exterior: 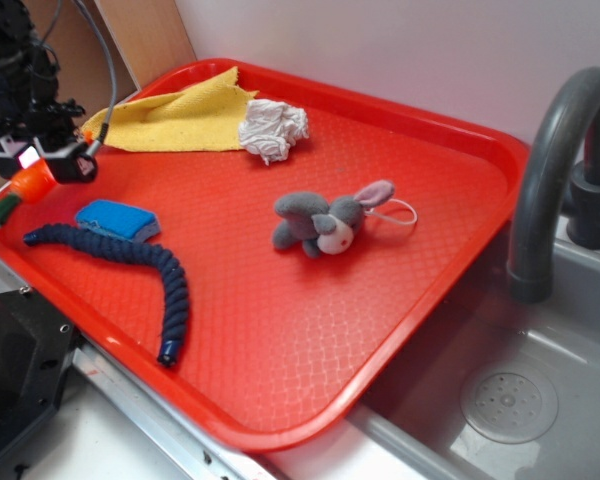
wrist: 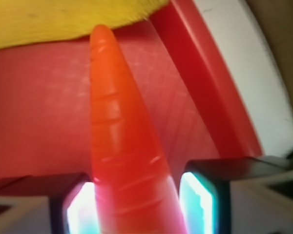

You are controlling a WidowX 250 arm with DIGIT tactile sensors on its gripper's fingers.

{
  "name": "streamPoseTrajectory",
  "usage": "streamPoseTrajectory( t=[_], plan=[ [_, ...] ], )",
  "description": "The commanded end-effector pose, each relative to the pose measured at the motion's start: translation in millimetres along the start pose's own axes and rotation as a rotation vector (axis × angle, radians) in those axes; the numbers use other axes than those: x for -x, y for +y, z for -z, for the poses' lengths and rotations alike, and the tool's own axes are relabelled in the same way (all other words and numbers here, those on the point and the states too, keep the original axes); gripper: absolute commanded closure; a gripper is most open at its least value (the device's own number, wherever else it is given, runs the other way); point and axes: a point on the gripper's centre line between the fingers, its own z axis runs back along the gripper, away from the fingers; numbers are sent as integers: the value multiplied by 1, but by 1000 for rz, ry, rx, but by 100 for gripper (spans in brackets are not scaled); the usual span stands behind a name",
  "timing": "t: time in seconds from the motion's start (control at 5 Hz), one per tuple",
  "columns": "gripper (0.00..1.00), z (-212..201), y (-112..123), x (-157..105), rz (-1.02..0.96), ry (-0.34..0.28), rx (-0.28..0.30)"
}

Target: Grab the carrot.

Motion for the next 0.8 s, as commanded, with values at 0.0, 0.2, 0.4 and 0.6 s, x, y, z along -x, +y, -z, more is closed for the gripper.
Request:
streamPoseTrajectory(
  t=[0.0,0.2,0.4,0.6],
  plan=[
    [100,-82,-54,17,195,-93,104],
    [100,-110,-81,31,307,-94,149],
    [100,-121,-93,39,330,-133,175],
    [100,-112,-85,33,381,-73,171]
  ],
)
